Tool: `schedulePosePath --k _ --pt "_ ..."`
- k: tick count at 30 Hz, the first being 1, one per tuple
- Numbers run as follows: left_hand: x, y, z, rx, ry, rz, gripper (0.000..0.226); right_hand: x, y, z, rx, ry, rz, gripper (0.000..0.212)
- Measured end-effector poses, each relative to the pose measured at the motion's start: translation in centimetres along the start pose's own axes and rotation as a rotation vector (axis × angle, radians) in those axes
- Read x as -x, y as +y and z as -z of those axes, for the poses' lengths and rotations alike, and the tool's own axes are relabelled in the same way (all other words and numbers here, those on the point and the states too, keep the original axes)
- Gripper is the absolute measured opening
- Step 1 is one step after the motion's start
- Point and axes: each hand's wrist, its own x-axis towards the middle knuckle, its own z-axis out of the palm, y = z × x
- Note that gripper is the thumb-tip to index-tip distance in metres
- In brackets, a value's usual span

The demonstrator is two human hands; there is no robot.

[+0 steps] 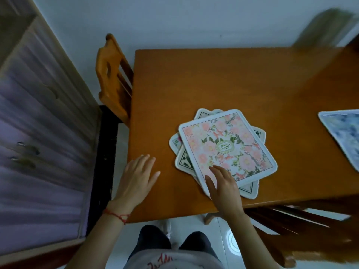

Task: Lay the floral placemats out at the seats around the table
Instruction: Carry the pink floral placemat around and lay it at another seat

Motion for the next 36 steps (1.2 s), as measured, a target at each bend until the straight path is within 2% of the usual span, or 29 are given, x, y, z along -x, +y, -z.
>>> schedulePosePath --k 2,7,11,15,17,21,25,31,36 --pt "-1.9 -0.1 0.1 -0.008 0.001 -0.043 0.067 -0.4 0.3 -0.1 -0.006 0.031 -0.042 0.056" --pt "-6.0 0.4 0.1 -0.029 -0.028 -0.161 0.066 -1.0 1.3 0.0 -0.021 0.110 -0.163 0.036" --pt "-8.6 1.8 0.1 -0.044 -0.050 -0.255 0.064 -1.1 2.0 0.6 -0.083 0.152 -0.283 0.037" --pt "-11.2 3.5 -0.1 0.015 -0.081 -0.322 0.077 -1.6 3.0 0.9 -0.182 0.156 -0.426 0.038" --pt "-12.5 4.4 -0.2 0.052 -0.081 -0.347 0.075 -1.9 3.6 1.0 -0.265 0.175 -0.512 0.037" --pt "-15.7 5.9 -0.7 0.122 -0.124 -0.375 0.051 -2.5 4.6 1.2 -0.416 0.218 -0.668 0.039" --pt "-19.0 7.2 -1.2 0.132 -0.160 -0.406 0.050 -2.7 5.8 0.8 -0.540 0.258 -0.780 0.040" --pt "-23.4 9.0 -2.1 0.143 -0.191 -0.431 0.049 -2.9 7.1 -0.1 -0.576 0.307 -0.901 0.040" --pt "-26.9 10.6 -2.4 0.257 -0.214 -0.343 0.046 -2.9 7.8 -1.0 -0.582 0.338 -1.025 0.048"
